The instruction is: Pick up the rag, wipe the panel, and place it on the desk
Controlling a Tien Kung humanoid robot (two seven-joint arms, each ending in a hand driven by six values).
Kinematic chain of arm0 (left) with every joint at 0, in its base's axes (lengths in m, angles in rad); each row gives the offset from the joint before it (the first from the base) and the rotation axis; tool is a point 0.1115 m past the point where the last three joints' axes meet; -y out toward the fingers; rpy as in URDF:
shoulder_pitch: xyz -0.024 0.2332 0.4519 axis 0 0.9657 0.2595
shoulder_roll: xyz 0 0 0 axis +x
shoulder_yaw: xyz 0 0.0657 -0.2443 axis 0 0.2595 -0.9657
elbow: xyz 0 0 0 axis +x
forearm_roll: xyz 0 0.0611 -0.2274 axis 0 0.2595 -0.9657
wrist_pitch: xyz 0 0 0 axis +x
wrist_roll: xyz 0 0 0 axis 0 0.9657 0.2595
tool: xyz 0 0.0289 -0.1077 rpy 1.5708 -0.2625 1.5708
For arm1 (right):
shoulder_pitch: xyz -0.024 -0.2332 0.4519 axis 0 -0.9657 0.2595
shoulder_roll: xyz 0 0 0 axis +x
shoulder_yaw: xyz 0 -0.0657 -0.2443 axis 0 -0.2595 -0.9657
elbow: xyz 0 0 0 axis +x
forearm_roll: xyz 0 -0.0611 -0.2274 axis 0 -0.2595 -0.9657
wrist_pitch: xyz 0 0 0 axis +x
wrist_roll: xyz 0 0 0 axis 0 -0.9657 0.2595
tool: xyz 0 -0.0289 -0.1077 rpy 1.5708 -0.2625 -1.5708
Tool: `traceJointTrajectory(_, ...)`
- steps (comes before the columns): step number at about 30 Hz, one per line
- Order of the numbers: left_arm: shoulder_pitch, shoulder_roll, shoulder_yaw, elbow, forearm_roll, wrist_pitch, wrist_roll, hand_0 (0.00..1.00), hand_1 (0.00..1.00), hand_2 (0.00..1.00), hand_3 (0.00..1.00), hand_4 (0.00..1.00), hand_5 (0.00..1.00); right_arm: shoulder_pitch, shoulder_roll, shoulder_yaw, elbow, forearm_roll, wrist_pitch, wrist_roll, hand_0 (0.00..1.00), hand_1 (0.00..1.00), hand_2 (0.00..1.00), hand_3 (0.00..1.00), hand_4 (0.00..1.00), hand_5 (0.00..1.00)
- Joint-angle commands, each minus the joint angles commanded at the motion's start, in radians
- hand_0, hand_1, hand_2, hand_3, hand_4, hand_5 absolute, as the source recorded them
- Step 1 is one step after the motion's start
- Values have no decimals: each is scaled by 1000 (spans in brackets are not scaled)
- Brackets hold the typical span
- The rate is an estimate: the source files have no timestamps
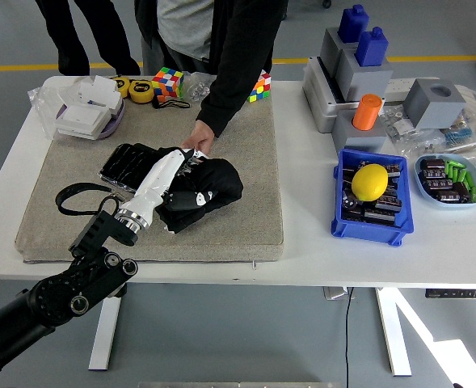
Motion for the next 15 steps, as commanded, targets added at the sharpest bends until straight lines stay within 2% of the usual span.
traceJointTrajectory(6, -8, -3, -39, 55, 3, 8, -15, 223, 273, 376, 557, 676, 2, -2, 1, 1, -1, -1, 0, 0, 588, 563, 476, 521, 911, 361)
traceJointTrajectory(15, -33, 1, -131, 172, 1, 19, -40, 222, 272, 376, 557, 676, 2, -1, 0, 1, 0, 0, -1, 0, 589, 562, 476, 520, 910, 359)
